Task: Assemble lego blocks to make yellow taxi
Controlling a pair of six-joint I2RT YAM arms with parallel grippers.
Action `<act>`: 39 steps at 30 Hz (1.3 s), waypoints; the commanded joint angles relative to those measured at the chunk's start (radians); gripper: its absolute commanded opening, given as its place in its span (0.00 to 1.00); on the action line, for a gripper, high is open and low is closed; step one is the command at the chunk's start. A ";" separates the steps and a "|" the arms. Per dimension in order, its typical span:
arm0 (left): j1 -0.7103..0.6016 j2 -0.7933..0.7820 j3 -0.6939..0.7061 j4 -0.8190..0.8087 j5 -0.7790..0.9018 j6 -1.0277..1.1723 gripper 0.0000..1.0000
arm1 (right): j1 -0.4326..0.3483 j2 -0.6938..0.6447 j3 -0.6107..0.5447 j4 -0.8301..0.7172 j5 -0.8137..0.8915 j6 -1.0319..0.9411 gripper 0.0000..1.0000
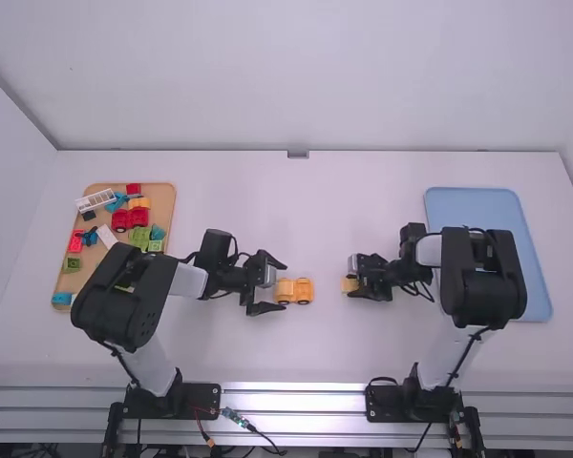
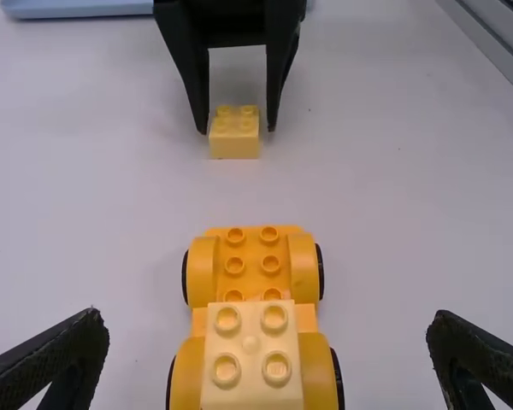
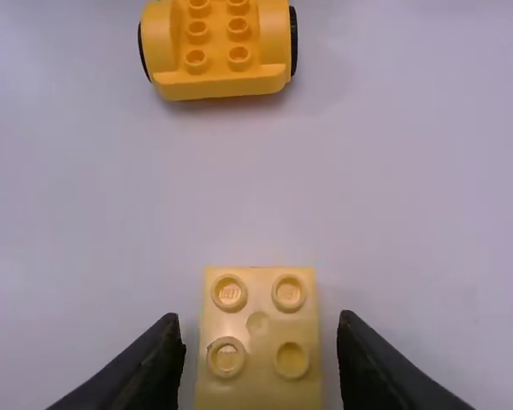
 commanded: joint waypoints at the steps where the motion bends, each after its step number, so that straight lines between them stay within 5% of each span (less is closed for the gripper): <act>1: -0.008 0.011 -0.008 -0.003 0.012 0.007 0.99 | -0.001 0.012 0.000 -0.002 -0.008 0.006 0.46; 5: -0.008 0.011 -0.008 -0.004 0.014 0.007 0.99 | 0.005 0.012 0.001 -0.005 -0.007 0.011 0.52; 12: -0.008 0.011 -0.008 -0.004 0.013 0.006 0.99 | 0.008 0.012 0.001 -0.002 -0.007 0.010 0.41; 20: -0.008 0.011 -0.008 -0.005 0.014 0.002 0.99 | 0.019 0.012 0.001 0.031 0.023 0.093 0.50; 29: -0.008 0.011 -0.008 -0.005 0.014 -0.005 0.99 | 0.030 0.012 0.000 0.040 0.021 0.089 0.27; 39: -0.008 0.011 -0.008 -0.002 0.011 -0.003 0.99 | 0.030 0.011 0.040 -0.028 -0.024 0.078 0.14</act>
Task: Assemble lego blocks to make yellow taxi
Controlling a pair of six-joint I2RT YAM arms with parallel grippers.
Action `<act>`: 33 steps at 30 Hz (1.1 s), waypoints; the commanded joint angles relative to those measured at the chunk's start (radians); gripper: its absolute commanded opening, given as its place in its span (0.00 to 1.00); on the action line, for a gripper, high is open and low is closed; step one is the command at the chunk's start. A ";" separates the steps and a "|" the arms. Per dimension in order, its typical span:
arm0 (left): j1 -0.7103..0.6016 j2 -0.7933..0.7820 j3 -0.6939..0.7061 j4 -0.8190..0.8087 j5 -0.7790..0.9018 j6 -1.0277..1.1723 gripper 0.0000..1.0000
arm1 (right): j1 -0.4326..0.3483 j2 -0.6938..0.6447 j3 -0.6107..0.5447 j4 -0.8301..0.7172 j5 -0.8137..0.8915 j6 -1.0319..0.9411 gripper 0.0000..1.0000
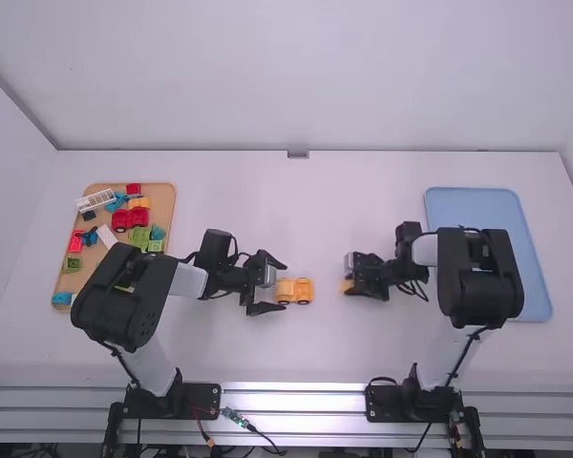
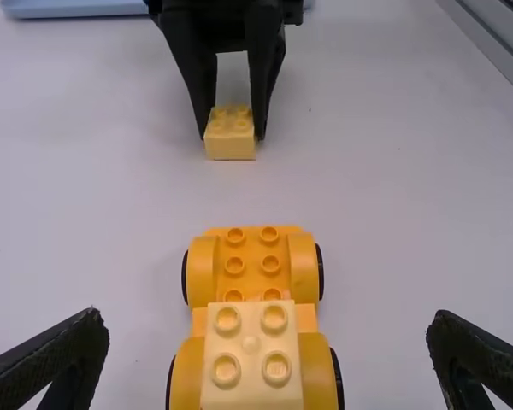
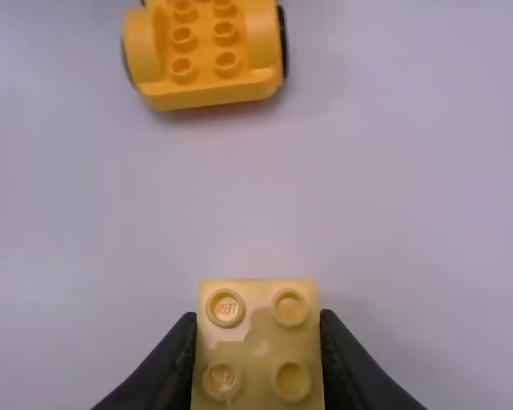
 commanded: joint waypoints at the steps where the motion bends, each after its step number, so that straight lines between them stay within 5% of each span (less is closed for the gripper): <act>1: -0.009 0.013 -0.008 -0.003 0.011 -0.003 0.99 | -0.001 0.005 0.050 -0.047 -0.032 0.000 0.14; 10: -0.077 0.117 -0.007 0.164 -0.060 -0.114 0.99 | 0.000 -0.040 0.170 -0.267 -0.078 -0.005 0.06; 18: -0.139 0.210 0.003 0.291 -0.196 -0.232 0.99 | 0.055 -0.047 0.175 -0.282 -0.102 -0.001 0.02; 23: -0.128 0.235 0.021 0.295 -0.134 -0.222 0.99 | 0.091 -0.056 0.175 -0.278 -0.108 -0.001 0.00; 28: -0.127 0.235 0.026 0.295 -0.137 -0.221 0.87 | 0.112 -0.081 0.172 -0.273 -0.134 0.005 0.00; 33: -0.127 0.235 0.018 0.294 -0.143 -0.186 0.59 | 0.111 -0.129 0.119 -0.168 -0.164 0.079 0.00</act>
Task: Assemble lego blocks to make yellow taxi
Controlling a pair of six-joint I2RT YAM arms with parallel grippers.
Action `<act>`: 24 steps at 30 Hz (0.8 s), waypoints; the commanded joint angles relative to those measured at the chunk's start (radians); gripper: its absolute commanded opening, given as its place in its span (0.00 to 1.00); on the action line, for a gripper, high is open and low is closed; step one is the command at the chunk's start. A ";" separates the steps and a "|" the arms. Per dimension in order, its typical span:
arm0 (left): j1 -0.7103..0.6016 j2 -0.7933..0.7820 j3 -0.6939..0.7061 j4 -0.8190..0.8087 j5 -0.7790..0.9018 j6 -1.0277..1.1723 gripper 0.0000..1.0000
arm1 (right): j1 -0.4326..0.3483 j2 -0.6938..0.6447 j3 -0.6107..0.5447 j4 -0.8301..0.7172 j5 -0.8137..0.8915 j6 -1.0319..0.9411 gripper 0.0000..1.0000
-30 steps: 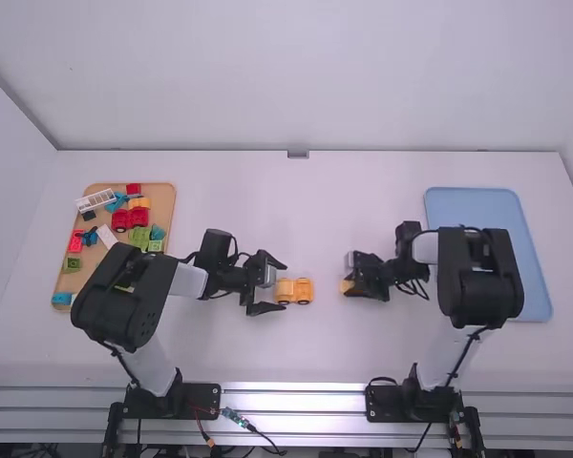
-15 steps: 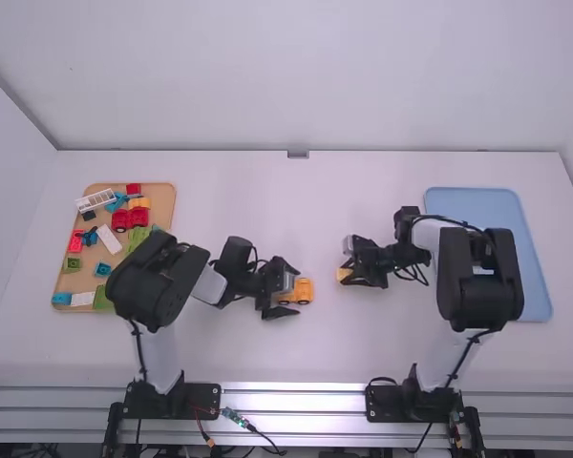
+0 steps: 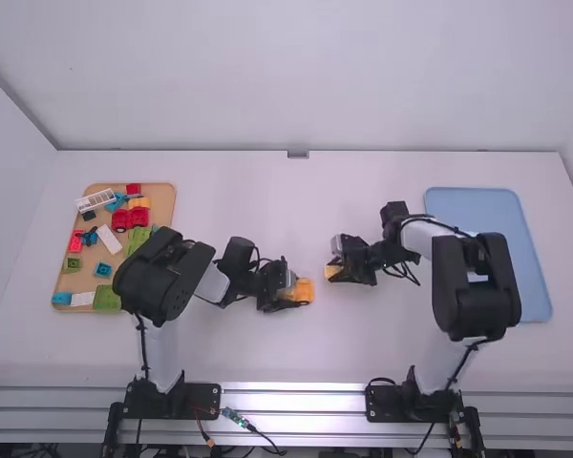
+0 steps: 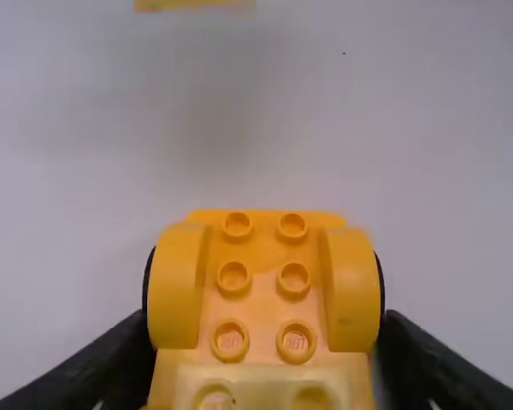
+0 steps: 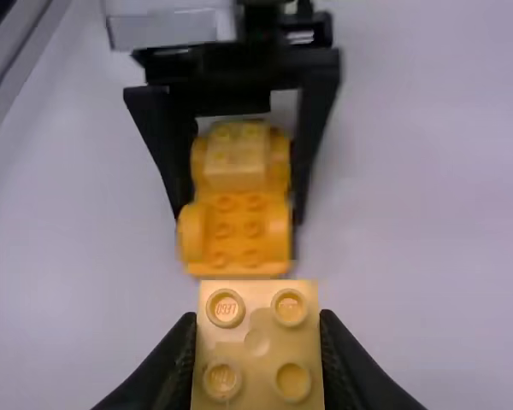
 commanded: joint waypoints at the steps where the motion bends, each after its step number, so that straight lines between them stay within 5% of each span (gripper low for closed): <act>1: 0.005 0.020 -0.005 -0.004 0.011 0.030 0.52 | 0.000 -0.058 -0.052 0.050 -0.020 0.085 0.00; 2: 0.006 0.020 -0.008 -0.003 0.011 0.036 0.45 | 0.000 -0.073 -0.074 0.084 -0.020 0.122 0.00; 14: 0.005 0.020 -0.003 0.011 0.012 0.034 0.31 | 0.139 -0.121 -0.203 0.372 0.105 0.346 0.00; 24: 0.005 0.020 -0.003 0.016 0.015 0.035 0.22 | 0.244 -0.121 -0.206 0.403 0.161 0.394 0.00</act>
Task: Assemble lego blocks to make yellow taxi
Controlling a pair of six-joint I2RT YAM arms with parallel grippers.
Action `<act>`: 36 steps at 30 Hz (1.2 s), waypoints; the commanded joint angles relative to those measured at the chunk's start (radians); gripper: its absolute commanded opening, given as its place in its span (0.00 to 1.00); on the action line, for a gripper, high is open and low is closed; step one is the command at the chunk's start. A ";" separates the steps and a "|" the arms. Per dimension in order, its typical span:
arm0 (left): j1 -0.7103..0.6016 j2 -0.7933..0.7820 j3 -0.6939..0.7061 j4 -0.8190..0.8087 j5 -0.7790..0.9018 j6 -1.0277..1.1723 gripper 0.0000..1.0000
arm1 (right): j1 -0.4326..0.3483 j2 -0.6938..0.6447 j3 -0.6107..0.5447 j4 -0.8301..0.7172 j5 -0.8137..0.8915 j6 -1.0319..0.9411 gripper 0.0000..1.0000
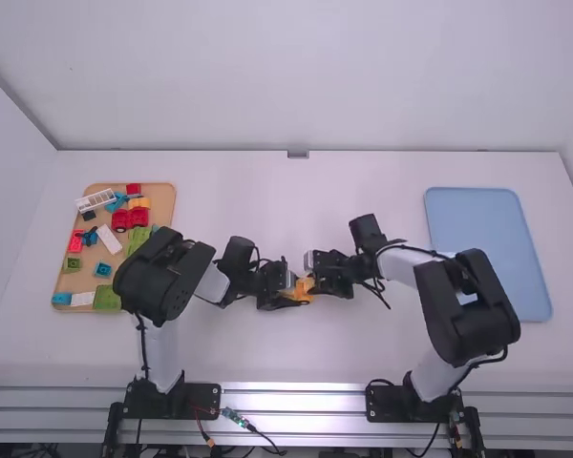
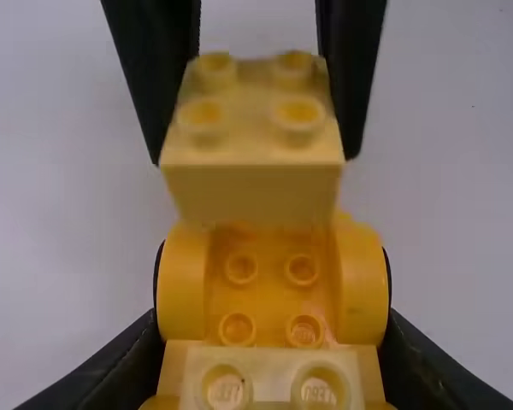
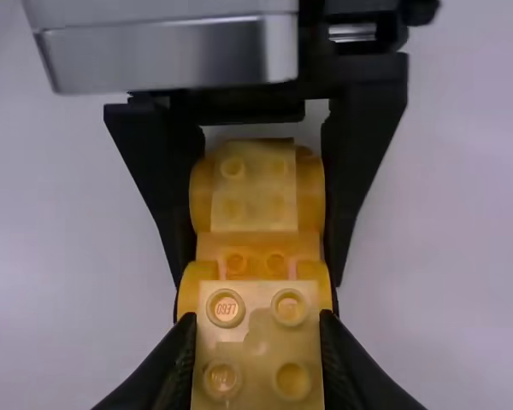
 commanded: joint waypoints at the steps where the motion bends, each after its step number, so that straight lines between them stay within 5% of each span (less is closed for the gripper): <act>1: 0.006 0.020 -0.003 0.000 0.016 0.011 0.21 | 0.023 -0.022 -0.009 -0.001 0.010 0.022 0.00; 36: 0.005 0.020 0.000 -0.001 0.022 0.004 0.22 | 0.105 0.013 -0.055 0.173 0.122 0.175 0.00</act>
